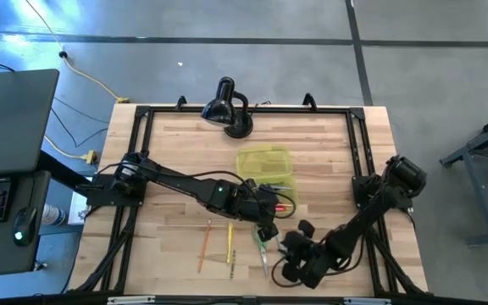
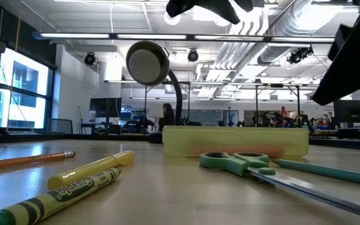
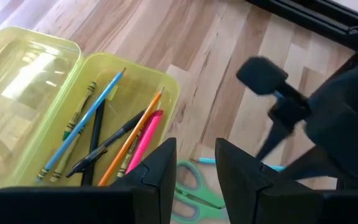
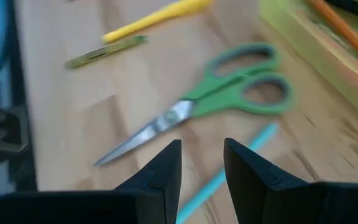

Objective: Pick & place school supplies into a supply box
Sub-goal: Put the light blue pencil into the yellow supply box

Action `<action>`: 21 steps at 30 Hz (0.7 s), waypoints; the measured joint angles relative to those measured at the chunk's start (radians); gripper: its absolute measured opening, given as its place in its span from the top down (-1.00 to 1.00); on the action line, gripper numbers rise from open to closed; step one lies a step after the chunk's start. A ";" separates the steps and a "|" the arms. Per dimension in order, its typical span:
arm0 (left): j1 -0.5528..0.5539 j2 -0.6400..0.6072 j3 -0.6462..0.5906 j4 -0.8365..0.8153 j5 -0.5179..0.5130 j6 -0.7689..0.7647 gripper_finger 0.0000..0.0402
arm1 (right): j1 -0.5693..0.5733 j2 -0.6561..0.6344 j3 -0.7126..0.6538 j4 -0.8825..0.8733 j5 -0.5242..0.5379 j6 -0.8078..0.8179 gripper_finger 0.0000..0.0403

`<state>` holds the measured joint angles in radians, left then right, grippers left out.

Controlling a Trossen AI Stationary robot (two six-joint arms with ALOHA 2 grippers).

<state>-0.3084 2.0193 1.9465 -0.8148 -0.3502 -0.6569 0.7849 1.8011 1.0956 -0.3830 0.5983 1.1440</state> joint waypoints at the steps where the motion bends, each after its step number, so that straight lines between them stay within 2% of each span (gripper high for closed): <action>1: 0.000 0.000 0.000 0.000 0.000 0.000 0.29 | 0.000 0.000 0.003 -0.021 0.004 0.037 0.51; 7: 0.000 0.000 0.000 -0.002 0.000 0.000 0.29 | 0.003 0.057 0.003 -0.031 -0.028 0.174 0.51; 12: 0.000 0.000 0.000 -0.002 0.000 0.002 0.29 | -0.006 0.116 0.002 0.020 -0.068 0.195 0.51; 21: 0.000 0.000 0.000 -0.003 0.000 0.005 0.29 | -0.048 0.132 0.003 -0.032 -0.081 0.194 0.51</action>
<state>-0.3084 2.0193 1.9465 -0.8177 -0.3507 -0.6521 0.7372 1.9327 1.0988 -0.4150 0.5171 1.3383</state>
